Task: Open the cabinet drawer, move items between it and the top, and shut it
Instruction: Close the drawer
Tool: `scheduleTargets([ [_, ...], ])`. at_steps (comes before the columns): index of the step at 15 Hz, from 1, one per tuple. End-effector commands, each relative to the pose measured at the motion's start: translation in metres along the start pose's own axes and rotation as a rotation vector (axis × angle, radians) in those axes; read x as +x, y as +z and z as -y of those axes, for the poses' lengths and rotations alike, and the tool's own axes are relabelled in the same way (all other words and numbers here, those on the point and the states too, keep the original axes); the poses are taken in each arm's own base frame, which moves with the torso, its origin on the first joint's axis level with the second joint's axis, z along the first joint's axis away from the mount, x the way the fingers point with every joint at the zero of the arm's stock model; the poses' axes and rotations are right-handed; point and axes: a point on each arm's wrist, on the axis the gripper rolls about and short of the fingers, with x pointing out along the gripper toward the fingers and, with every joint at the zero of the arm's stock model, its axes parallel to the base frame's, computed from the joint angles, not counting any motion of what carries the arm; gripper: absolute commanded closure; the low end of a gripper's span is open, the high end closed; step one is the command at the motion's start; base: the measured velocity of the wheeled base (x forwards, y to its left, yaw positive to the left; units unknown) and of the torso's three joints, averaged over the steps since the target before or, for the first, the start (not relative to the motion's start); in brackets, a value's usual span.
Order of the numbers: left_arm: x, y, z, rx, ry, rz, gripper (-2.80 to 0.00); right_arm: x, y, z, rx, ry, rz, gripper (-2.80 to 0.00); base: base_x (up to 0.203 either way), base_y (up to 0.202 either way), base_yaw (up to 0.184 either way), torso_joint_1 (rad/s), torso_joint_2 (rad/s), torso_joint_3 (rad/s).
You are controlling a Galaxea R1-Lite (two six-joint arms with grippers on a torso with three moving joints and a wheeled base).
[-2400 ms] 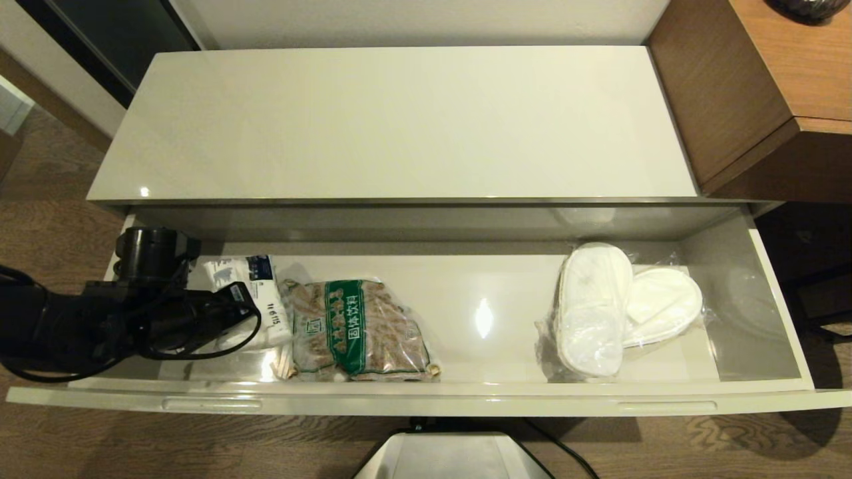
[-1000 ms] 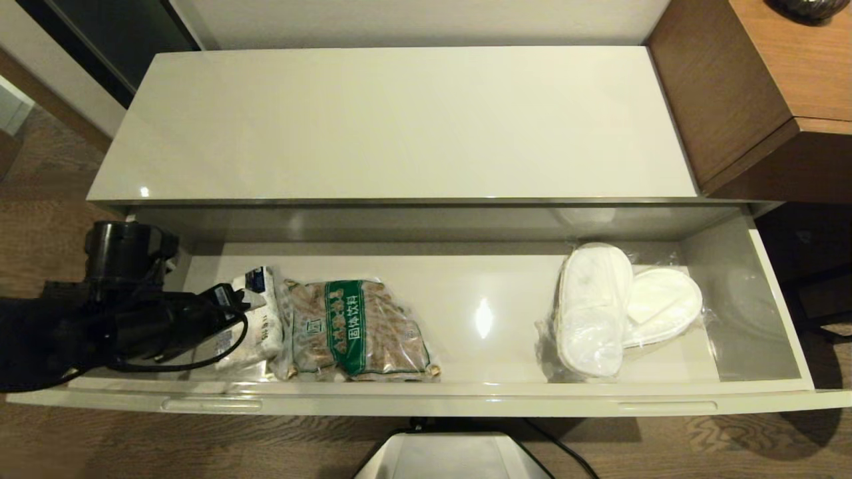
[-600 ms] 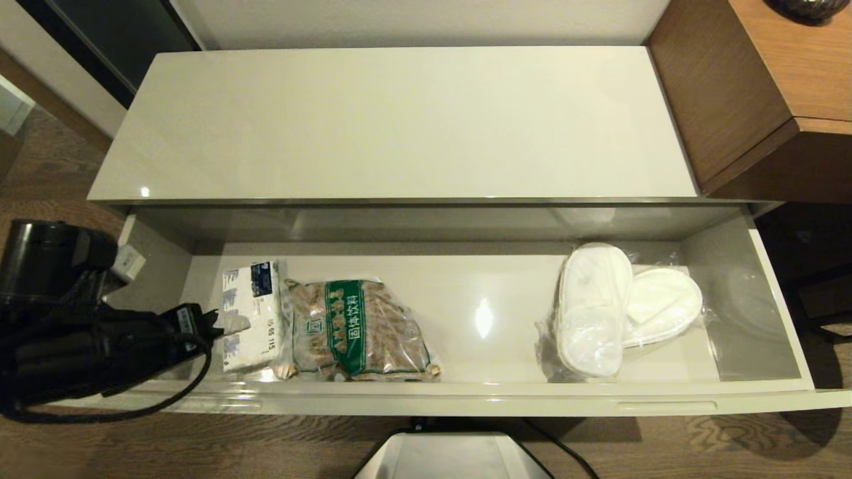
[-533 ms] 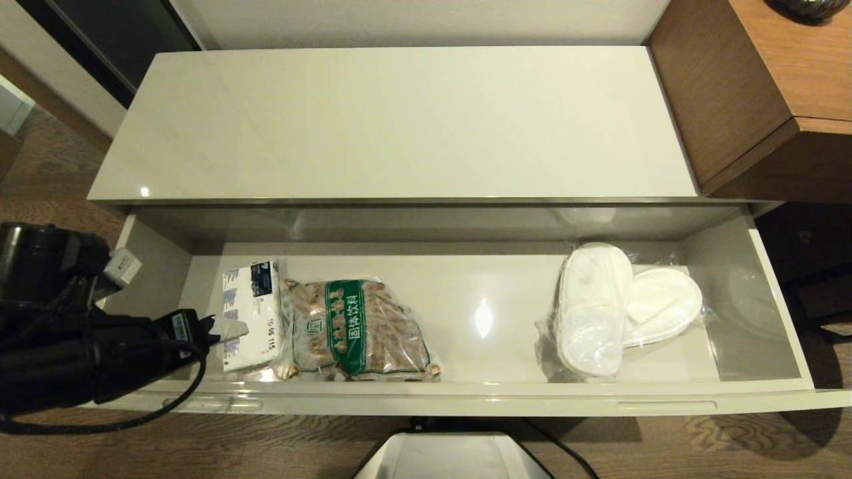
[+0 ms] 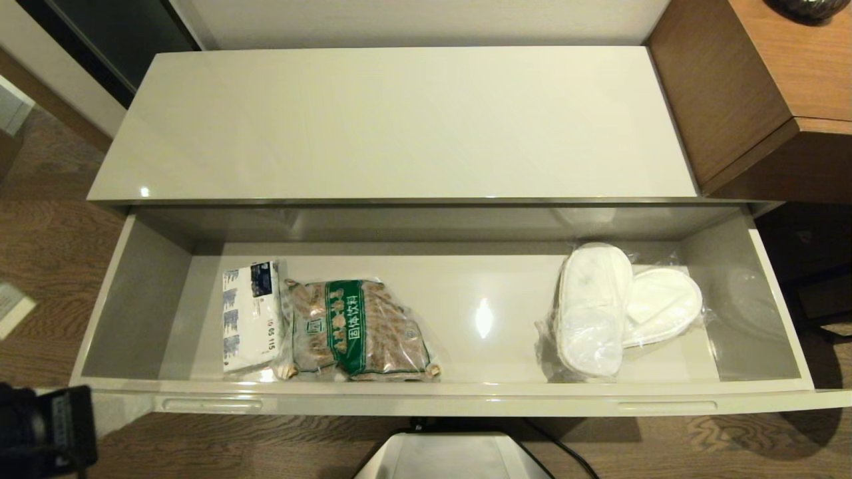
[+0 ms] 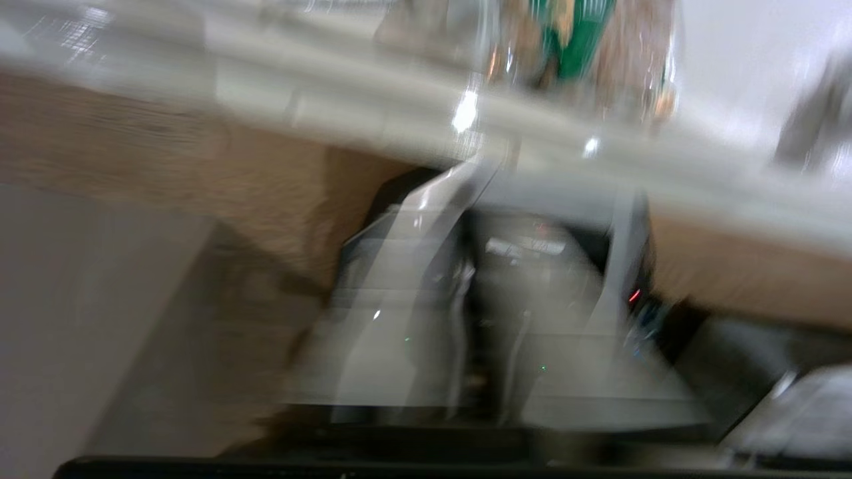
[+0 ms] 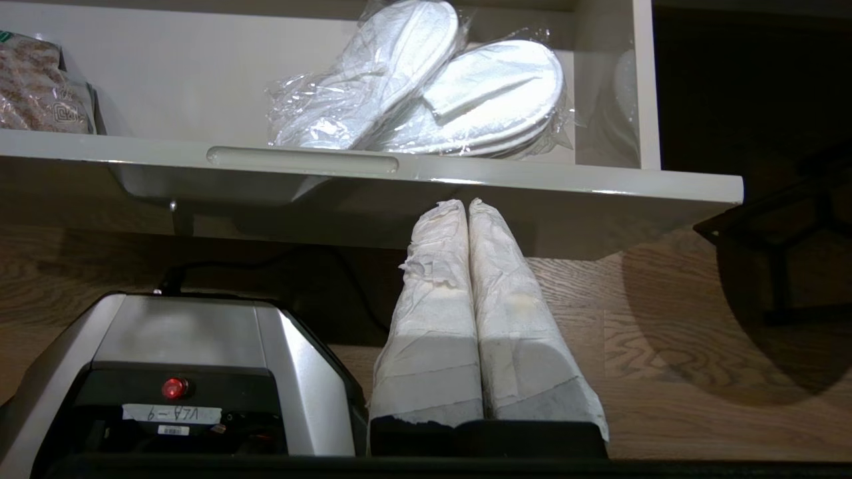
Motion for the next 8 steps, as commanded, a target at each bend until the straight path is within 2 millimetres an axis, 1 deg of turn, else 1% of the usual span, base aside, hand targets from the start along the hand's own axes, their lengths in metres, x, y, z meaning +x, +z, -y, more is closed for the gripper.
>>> scheduleTargets([
  [1, -0.048, -0.032, -0.013, 0.047, -0.035, 0.082, 0.00, -0.001, -0.001, 0.000, 0.002, 0.000, 0.013, 0.00, 0.000, 0.000, 0.000, 0.000, 0.00, 0.000],
  [3, -0.069, -0.051, -0.022, 0.081, -0.046, 0.104, 0.00, -0.001, -0.001, 0.000, 0.001, -0.001, 0.010, 0.00, 0.000, 0.000, 0.000, 0.000, 0.00, 0.000],
  [5, -0.083, -0.061, -0.026, 0.098, -0.045, 0.116, 0.00, -0.001, -0.001, 0.000, 0.010, -0.003, 0.010, 0.00, 0.000, 0.000, 0.000, 0.000, 0.00, 0.000],
  [6, -0.093, -0.068, -0.029, 0.099, -0.045, 0.125, 0.00, -0.001, -0.002, 0.000, 0.012, -0.003, 0.009, 0.00, 0.000, 0.000, 0.000, 0.000, 0.00, 0.000],
  [8, -0.115, -0.091, -0.038, 0.099, -0.037, 0.105, 0.00, -0.001, -0.001, 0.000, 0.004, 0.000, 0.010, 0.00, 0.000, 0.000, 0.000, 0.000, 0.00, 0.000],
])
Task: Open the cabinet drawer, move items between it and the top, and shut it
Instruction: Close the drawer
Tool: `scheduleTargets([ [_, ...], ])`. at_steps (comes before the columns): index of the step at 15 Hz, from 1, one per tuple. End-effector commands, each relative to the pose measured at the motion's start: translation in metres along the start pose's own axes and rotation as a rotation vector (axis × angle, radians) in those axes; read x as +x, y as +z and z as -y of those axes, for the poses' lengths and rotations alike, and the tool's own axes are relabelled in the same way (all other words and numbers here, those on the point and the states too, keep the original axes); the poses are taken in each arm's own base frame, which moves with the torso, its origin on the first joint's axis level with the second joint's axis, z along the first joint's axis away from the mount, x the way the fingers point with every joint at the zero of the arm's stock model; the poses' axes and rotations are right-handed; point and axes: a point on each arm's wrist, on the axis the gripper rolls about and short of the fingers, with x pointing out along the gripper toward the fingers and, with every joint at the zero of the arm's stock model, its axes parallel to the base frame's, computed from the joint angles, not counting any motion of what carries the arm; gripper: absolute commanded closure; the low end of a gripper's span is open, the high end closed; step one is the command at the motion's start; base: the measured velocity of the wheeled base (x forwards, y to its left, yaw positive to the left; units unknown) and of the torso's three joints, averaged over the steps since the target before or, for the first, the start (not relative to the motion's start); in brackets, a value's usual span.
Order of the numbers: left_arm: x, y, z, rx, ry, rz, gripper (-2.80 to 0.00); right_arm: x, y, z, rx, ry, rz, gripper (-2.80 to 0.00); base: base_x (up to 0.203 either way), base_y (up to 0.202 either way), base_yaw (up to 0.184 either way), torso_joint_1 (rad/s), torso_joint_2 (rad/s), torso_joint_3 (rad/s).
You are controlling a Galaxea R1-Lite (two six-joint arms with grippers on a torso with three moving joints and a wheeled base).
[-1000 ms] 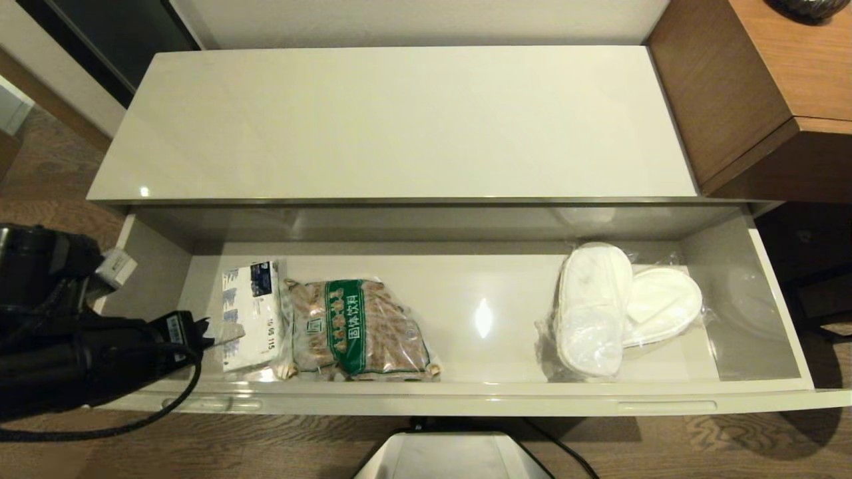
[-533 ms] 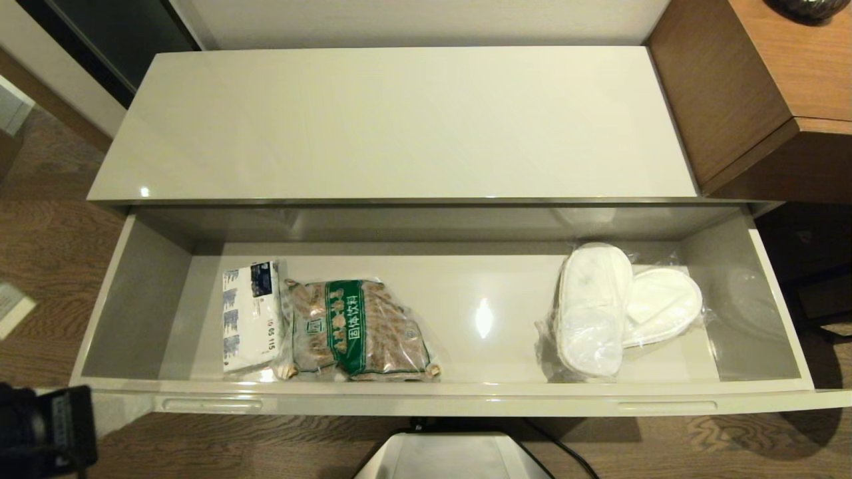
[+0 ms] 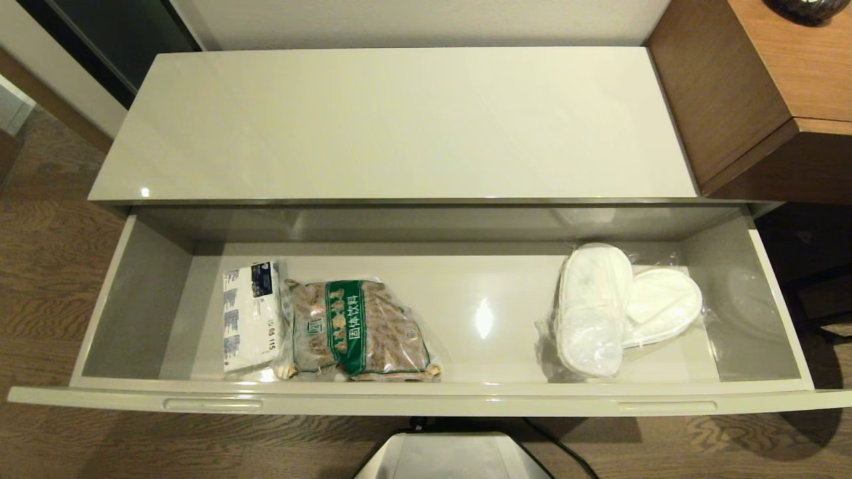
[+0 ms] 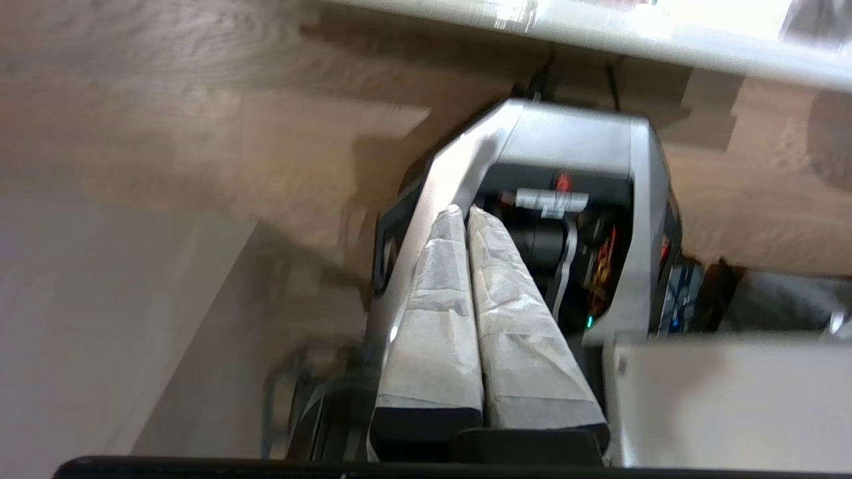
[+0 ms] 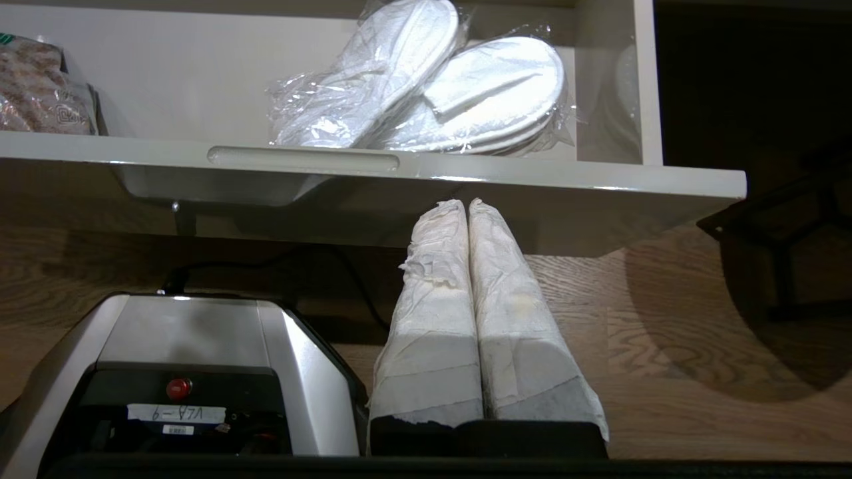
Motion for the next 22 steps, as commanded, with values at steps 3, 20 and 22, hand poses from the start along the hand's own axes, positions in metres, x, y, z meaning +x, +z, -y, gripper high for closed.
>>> scheduleTargets([
  [3, -0.031, -0.040, -0.006, -0.031, 0.038, 0.055, 0.00, -0.001, -0.001, 0.000, -0.010, 0.001, 0.014, 0.00, 0.000, 0.000, 0.000, 0.000, 0.00, 0.000],
  [20, 0.003, -0.131, -0.011, 0.074, 0.071, -0.137, 0.00, -0.001, -0.001, 0.000, -0.010, 0.002, 0.014, 0.00, 0.000, 0.000, 0.000, 0.000, 0.00, 0.000],
  [22, 0.010, -0.136, -0.013, 0.071, 0.077, -0.180, 0.00, -0.001, -0.001, 0.000, -0.010, 0.001, 0.014, 0.00, 0.000, 0.000, 0.000, 0.000, 0.00, 0.000],
])
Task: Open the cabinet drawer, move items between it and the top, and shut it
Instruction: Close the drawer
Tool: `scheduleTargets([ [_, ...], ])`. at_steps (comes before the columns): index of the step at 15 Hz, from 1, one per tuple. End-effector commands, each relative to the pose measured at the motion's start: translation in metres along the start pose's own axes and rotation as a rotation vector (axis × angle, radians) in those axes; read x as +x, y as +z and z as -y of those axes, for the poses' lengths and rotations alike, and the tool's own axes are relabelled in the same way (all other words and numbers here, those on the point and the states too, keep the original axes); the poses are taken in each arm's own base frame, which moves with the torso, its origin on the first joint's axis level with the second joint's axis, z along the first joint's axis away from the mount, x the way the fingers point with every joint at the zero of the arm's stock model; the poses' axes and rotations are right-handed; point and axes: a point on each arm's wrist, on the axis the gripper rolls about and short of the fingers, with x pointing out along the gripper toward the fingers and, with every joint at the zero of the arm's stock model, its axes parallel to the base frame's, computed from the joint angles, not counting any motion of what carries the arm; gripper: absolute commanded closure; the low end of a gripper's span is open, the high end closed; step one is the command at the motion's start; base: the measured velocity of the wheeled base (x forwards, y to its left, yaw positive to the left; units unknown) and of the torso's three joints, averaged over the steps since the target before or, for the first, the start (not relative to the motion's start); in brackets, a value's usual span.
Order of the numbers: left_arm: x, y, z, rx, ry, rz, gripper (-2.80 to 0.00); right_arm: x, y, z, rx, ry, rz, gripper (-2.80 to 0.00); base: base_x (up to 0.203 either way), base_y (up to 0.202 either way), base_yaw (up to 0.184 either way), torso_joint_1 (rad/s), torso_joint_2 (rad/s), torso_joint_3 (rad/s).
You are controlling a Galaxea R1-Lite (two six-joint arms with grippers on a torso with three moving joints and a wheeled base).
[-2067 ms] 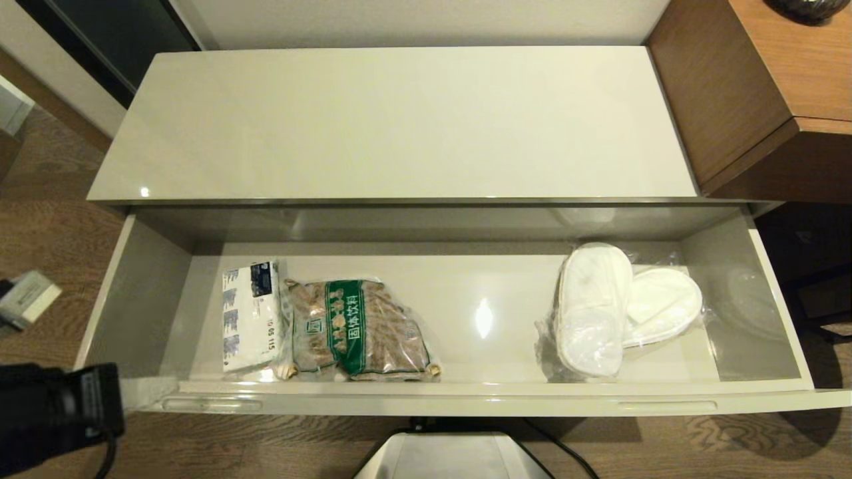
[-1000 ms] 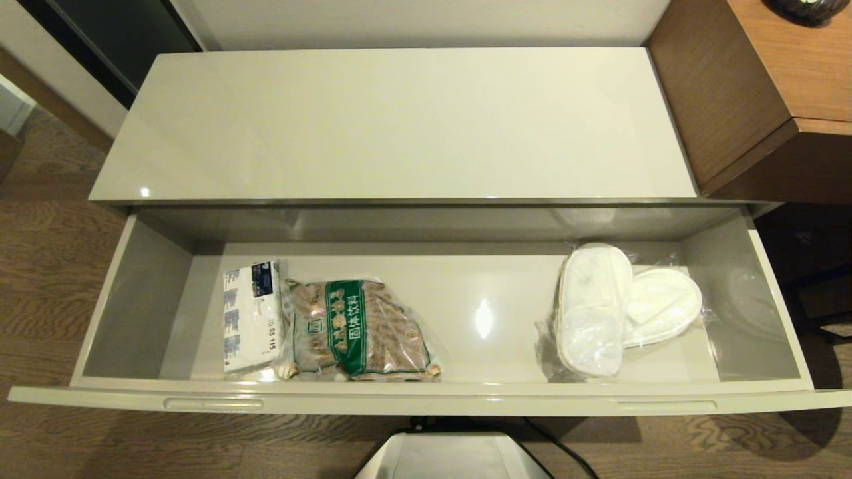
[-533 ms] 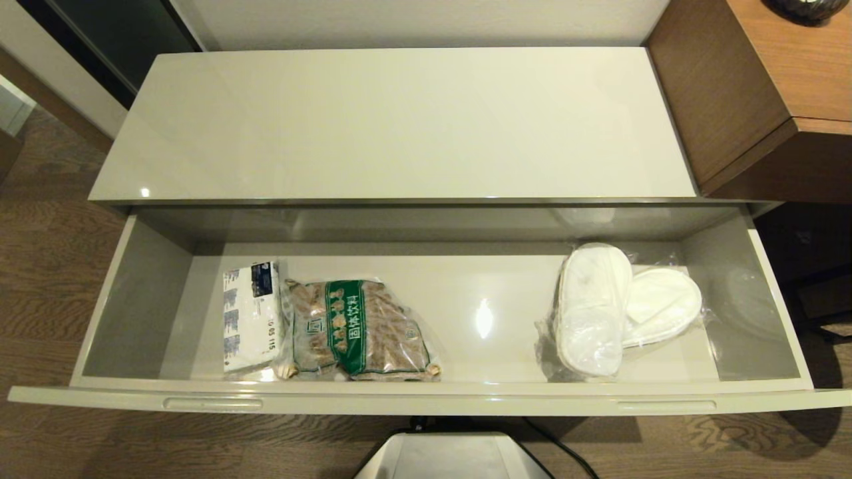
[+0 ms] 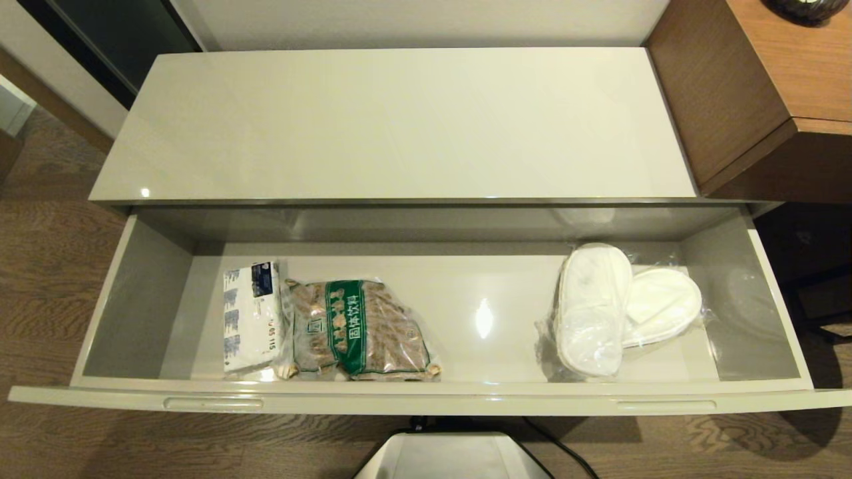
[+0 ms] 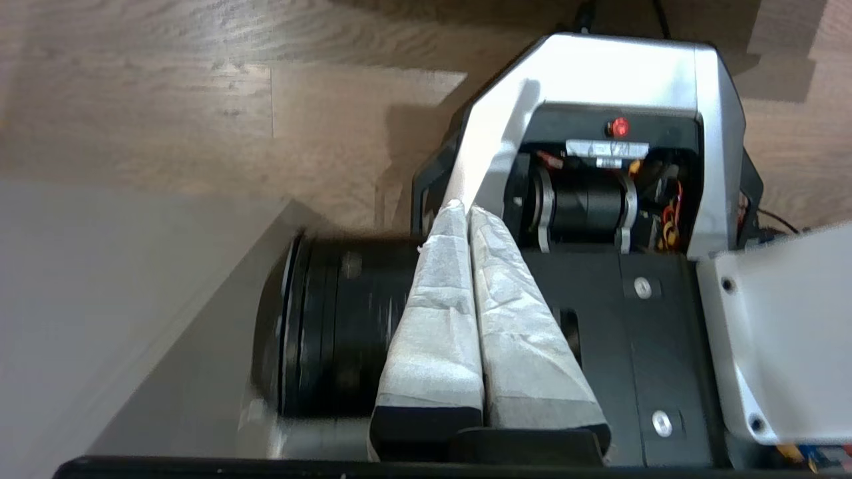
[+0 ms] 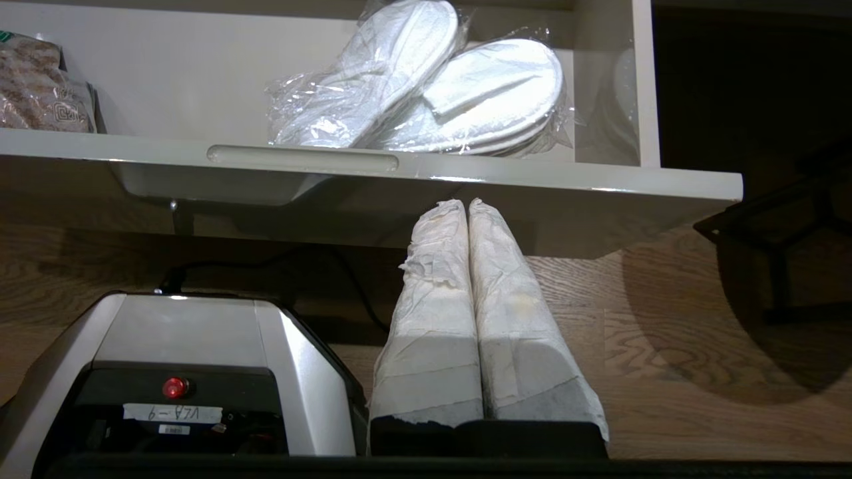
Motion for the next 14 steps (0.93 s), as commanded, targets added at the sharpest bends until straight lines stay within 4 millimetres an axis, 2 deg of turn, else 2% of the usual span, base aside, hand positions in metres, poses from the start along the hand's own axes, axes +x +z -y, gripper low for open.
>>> scheduleTargets([
  [1, 0.010, -0.014, -0.002, -0.014, 0.002, -0.127, 0.00, -0.001, -0.001, 0.000, -0.001, 0.000, 0.011, 0.00, 0.000, 0.000, 0.000, 0.000, 0.00, 0.000],
  [5, 0.023, -0.024, -0.002, -0.002, -0.051, 0.005, 0.00, -0.001, -0.001, 0.000, 0.000, 0.001, 0.012, 0.00, 0.000, 0.000, 0.000, 0.000, 0.00, 0.000],
  [7, 0.024, -0.023, -0.005, -0.006, 0.073, 0.015, 0.00, -0.001, -0.001, 0.000, 0.008, 0.000, 0.011, 0.00, 0.000, 0.000, 0.000, 0.000, 0.00, 0.000],
  [9, 0.026, -0.022, -0.006, 0.008, 0.106, 0.031, 0.00, -0.001, -0.001, 0.000, 0.003, 0.002, 0.013, 0.00, 0.000, 0.000, 0.000, 0.000, 0.00, 0.000],
  [10, 0.029, -0.017, -0.006, 0.029, 0.111, 0.079, 0.00, -0.001, -0.001, 0.000, 0.004, 0.002, 0.013, 0.00, 0.000, 0.000, 0.000, 0.000, 0.00, 0.000],
  [12, 0.033, 0.003, -0.006, 0.108, 0.142, 0.284, 0.00, -0.001, -0.001, 0.000, 0.011, -0.001, 0.010, 0.00, 0.000, 0.000, 0.000, 0.000, 0.00, 0.000],
  [14, 0.041, 0.014, -0.008, 0.166, 0.233, 0.409, 0.00, -0.001, -0.001, 0.000, 0.014, -0.001, 0.011, 0.00, 0.000, 0.000, 0.000, 0.000, 0.00, 0.000],
])
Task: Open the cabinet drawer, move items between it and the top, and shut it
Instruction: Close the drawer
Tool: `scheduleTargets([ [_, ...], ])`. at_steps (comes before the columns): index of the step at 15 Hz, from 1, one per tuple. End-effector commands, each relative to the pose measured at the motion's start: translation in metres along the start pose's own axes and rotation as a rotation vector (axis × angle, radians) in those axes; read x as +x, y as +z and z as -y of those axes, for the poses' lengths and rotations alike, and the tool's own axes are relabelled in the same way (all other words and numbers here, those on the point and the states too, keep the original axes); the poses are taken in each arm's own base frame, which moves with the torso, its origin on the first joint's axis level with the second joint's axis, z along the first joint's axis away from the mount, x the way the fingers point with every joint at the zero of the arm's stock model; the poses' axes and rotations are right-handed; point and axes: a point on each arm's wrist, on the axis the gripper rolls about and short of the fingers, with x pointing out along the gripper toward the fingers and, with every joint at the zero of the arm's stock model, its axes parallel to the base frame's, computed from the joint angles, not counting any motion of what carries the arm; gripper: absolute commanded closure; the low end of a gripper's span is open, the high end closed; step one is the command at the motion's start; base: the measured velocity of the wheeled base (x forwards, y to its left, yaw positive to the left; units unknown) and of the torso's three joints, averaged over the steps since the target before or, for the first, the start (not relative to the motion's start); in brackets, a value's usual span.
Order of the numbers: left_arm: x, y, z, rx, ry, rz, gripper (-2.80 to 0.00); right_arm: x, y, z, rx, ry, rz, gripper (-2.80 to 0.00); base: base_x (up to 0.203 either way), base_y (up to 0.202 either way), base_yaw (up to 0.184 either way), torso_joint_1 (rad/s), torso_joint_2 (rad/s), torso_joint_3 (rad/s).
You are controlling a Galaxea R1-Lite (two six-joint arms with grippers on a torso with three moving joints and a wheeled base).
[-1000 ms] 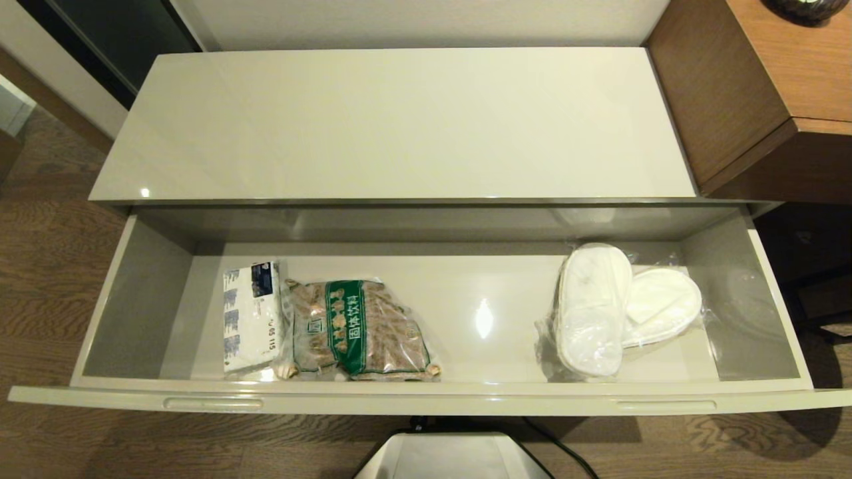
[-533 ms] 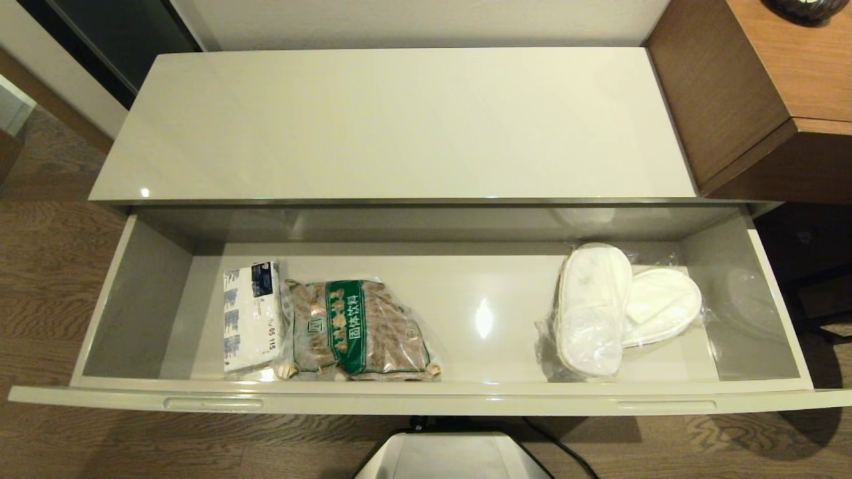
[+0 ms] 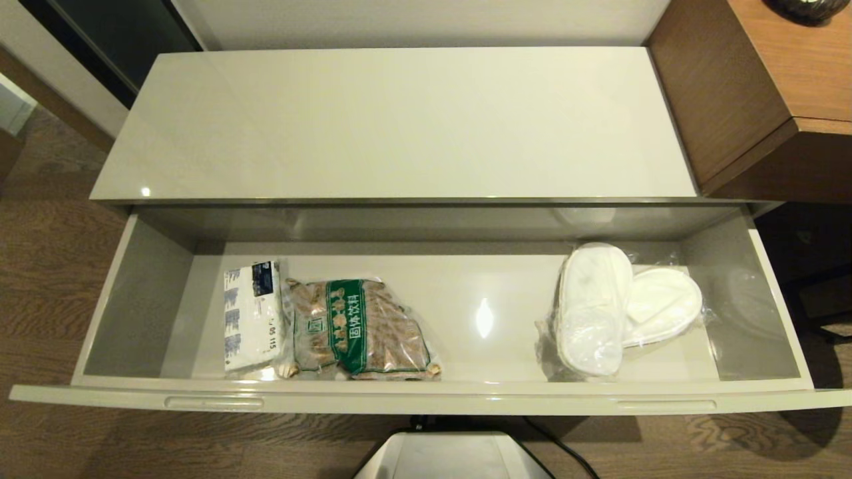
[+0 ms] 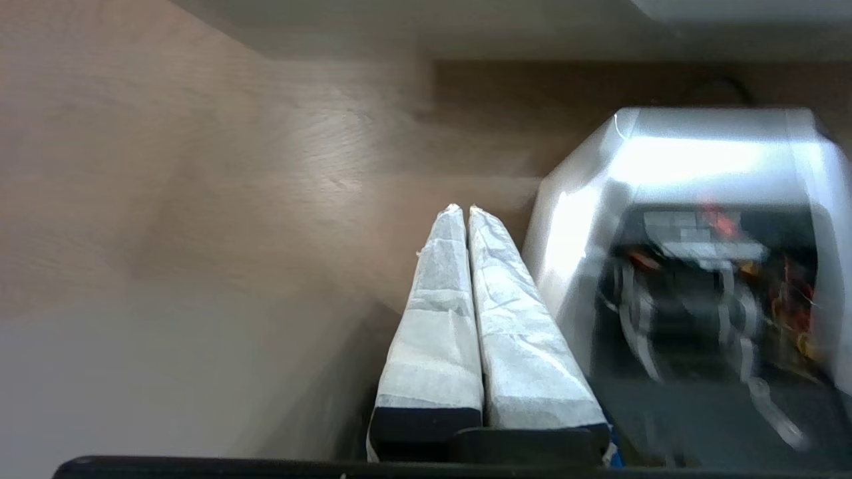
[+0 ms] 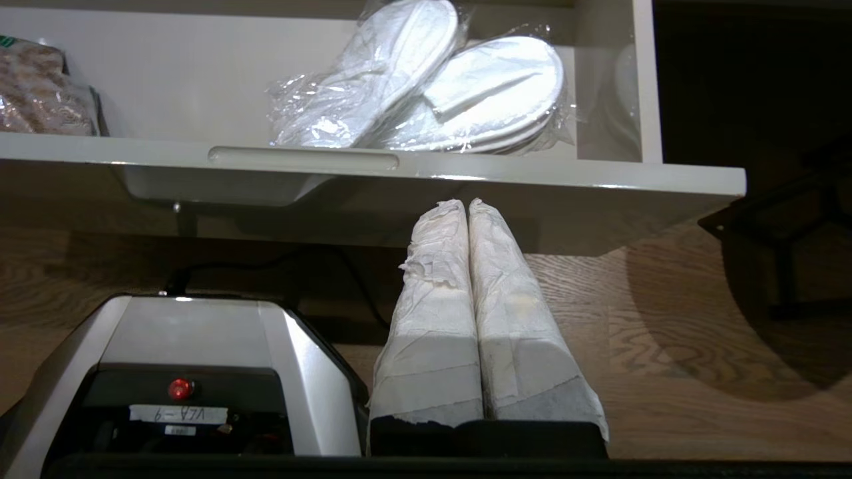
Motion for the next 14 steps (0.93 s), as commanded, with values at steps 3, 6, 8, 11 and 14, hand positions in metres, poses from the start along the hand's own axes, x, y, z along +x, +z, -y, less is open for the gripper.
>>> scheduleTargets([
  [3, 0.026, 0.021, -0.002, 0.031, 0.165, 0.391, 0.00, -0.001, -0.001, 0.000, -0.011, 0.005, 0.017, 0.00, 0.000, 0.000, 0.000, 0.000, 0.00, 0.000],
  [6, 0.035, 0.017, 0.004, 0.092, -0.023, 0.454, 0.00, -0.001, -0.001, 0.000, -0.008, 0.004, 0.017, 0.00, 0.000, 0.000, 0.000, 0.000, 0.00, 0.000],
  [8, 0.038, 0.014, 0.005, 0.102, -0.075, 0.450, 0.00, -0.001, -0.001, 0.000, -0.007, 0.003, 0.016, 0.00, 0.000, 0.000, 0.000, 0.000, 0.00, 0.000],
  [11, 0.038, 0.014, 0.005, 0.098, -0.068, 0.443, 0.00, -0.001, -0.001, 0.000, -0.010, 0.004, 0.017, 0.00, 0.000, 0.000, 0.000, 0.000, 0.00, 0.000],
  [14, 0.028, 0.026, 0.002, 0.088, -0.030, 0.419, 0.00, -0.001, -0.001, 0.000, -0.015, 0.003, 0.016, 0.00, 0.000, 0.000, 0.000, 0.000, 0.00, 0.000],
])
